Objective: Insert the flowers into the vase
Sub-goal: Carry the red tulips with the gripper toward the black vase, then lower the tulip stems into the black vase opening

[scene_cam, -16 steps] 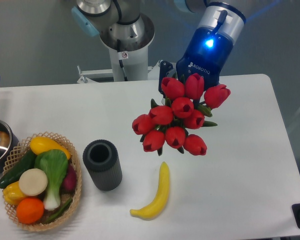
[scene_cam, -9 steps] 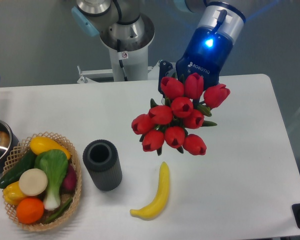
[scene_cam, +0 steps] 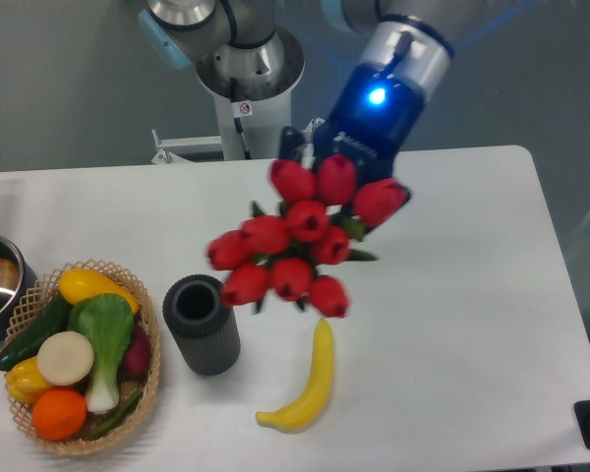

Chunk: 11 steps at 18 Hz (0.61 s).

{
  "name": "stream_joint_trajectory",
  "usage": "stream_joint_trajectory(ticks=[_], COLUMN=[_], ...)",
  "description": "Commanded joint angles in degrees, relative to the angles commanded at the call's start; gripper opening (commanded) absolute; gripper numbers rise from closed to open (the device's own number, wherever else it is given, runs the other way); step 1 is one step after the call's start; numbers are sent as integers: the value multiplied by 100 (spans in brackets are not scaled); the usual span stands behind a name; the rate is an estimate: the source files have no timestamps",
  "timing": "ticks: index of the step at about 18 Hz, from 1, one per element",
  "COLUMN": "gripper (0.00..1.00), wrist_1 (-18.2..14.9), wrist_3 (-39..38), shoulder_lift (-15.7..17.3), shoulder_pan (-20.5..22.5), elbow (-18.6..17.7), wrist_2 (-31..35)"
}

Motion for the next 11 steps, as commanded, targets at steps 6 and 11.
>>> stream_joint_trajectory(ticks=[6, 11], gripper=[46, 46], wrist_1=[52, 492], wrist_3=[0, 18], shoulder_lift=[-176, -325], shoulder_pan=[-554, -651], elbow=[-43, -79], wrist_2=[-61, -402])
